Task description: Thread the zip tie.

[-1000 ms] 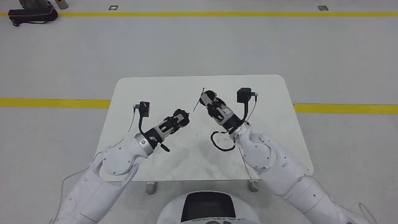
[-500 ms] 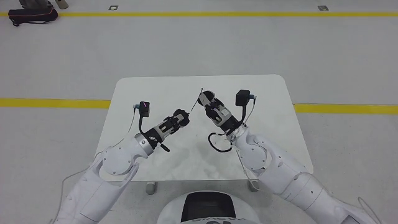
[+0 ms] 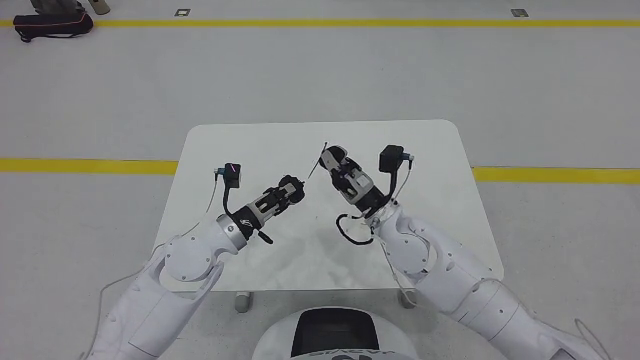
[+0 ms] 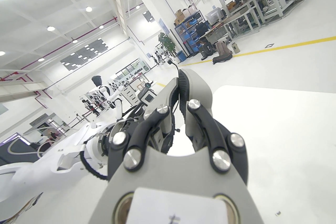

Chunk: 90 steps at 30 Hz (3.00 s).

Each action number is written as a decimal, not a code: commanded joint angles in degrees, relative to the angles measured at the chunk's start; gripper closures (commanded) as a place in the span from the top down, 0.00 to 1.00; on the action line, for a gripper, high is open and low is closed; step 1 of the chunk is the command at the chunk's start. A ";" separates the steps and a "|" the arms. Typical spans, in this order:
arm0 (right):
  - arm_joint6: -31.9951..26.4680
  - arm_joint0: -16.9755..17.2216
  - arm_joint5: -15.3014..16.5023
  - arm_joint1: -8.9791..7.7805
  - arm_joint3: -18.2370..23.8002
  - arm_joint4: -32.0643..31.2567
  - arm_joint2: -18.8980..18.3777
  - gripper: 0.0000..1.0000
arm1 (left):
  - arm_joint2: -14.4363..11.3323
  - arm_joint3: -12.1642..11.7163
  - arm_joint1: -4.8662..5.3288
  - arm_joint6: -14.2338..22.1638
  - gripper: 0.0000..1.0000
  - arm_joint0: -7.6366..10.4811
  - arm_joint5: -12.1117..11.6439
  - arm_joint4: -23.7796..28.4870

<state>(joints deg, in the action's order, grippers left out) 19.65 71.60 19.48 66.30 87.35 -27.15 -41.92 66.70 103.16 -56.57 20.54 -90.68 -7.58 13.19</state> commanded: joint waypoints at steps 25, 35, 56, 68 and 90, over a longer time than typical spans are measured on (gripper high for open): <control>6.40 -1.24 0.00 0.74 -4.31 -3.28 2.64 0.00 | 0.00 0.00 0.00 0.00 0.00 0.00 0.00 0.00; 7.35 -1.77 0.00 1.19 -4.72 -3.26 3.95 0.00 | 0.00 0.00 0.00 0.00 0.00 0.00 0.00 0.00; 7.33 -1.92 0.00 1.92 -5.93 -3.57 4.25 0.00 | 0.00 0.00 0.00 0.00 0.00 0.00 0.00 0.00; 7.59 -1.89 0.00 2.21 -5.82 -3.63 4.19 0.00 | 0.00 0.00 0.00 0.00 0.00 0.00 0.00 0.00; 7.80 -2.07 0.00 2.23 -5.99 -3.84 4.16 0.00 | 0.00 0.00 0.00 0.00 0.00 0.00 0.00 0.00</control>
<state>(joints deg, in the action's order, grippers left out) 27.39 69.51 19.48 68.57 81.28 -30.97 -37.79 66.70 103.16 -56.57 20.54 -90.68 -7.58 13.19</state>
